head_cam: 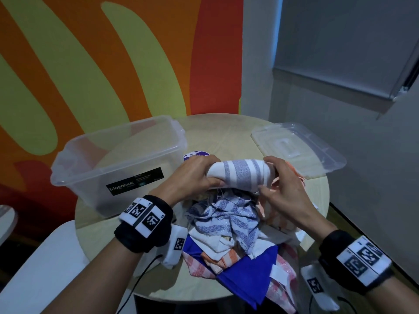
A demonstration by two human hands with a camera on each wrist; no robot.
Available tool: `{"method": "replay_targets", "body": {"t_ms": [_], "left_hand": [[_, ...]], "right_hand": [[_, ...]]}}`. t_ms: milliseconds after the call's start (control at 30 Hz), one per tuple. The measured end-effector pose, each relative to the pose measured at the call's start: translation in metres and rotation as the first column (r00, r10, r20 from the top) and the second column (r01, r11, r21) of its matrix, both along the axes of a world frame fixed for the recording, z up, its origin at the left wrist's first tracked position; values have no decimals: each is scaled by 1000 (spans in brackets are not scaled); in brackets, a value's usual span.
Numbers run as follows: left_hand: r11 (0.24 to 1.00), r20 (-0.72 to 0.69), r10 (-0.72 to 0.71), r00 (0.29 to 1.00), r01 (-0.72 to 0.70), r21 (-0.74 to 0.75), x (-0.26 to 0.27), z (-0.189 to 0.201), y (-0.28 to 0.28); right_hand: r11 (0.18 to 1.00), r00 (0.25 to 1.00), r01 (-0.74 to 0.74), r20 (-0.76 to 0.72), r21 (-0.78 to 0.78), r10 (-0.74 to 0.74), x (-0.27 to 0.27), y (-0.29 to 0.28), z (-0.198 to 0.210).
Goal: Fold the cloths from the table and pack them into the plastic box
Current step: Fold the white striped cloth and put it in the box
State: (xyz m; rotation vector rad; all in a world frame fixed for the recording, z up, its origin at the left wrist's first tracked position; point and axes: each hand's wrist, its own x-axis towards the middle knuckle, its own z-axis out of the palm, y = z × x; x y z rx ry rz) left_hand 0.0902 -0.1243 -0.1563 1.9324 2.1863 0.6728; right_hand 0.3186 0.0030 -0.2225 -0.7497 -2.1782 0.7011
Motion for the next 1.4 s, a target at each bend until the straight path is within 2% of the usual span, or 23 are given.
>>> {"method": "replay_targets", "body": {"t_ms": [67, 133, 233, 333, 400, 467, 533, 567, 700, 767, 867, 967, 1033, 1100, 1167, 1267, 1333, 1400], "left_hand": [[1000, 37, -11, 999, 10, 9, 1, 0, 1], [1000, 50, -23, 998, 23, 12, 3, 0, 2], [1000, -9, -22, 1000, 22, -20, 0, 1, 0], [994, -77, -46, 996, 38, -100, -2, -4, -2], [986, -81, -62, 995, 49, -157, 0, -11, 0], [975, -74, -79, 994, 62, -212, 3, -16, 2], [964, -60, -95, 994, 77, -255, 5, -19, 2], [958, -52, -106, 993, 88, -272, 5, -19, 1], [938, -50, -149, 988, 125, -323, 3, -19, -6], [936, -37, -155, 987, 135, -324, 4, -17, -10], [961, -34, -150, 988, 138, -241, 10, -5, -17], [986, -156, -134, 979, 116, -116, 17, 19, -21], [992, -218, -121, 969, 108, -70, 22, 35, -26], [988, -195, -130, 972, 112, -103, 31, 45, -41], [967, -161, -186, 969, 152, -203, 41, 37, -59], [893, -99, -282, 954, 224, -389, 53, -1, -75], [849, -25, -279, 960, 234, -475, 53, -24, -74], [836, 46, -222, 974, 214, -506, 50, -37, -68]], "right_hand": [[999, 1000, -11, 17, -42, 12, 0, -4, -1], [996, 998, 38, -37, -82, -41, -1, -4, -3], [990, 994, 100, -42, -100, -105, 1, 2, -4], [996, 994, 92, -57, -10, -93, 5, 2, 3], [996, 999, 15, -45, 84, -11, 5, -7, 13], [981, 980, -160, 140, 106, 144, 3, -16, 19], [952, 896, -284, 385, 115, 221, -1, -19, 14], [940, 868, -312, 444, 136, 224, -3, -18, 9], [923, 846, -319, 504, 216, 174, -7, -18, -6], [920, 847, -322, 503, 222, 175, -6, -20, -7], [918, 902, -277, 406, 285, 146, -3, -20, 4], [892, 937, -220, 340, 396, 80, -5, -16, 30], [884, 946, -229, 308, 407, 103, -1, -17, 49], [876, 938, -275, 310, 396, 154, 10, -23, 58], [869, 898, -360, 377, 340, 225, 26, -35, 53], [881, 757, -472, 520, 18, 395, 48, -52, 22], [854, 689, -488, 520, -181, 504, 54, -54, 1], [828, 702, -460, 440, -320, 560, 52, -49, -9]]}}
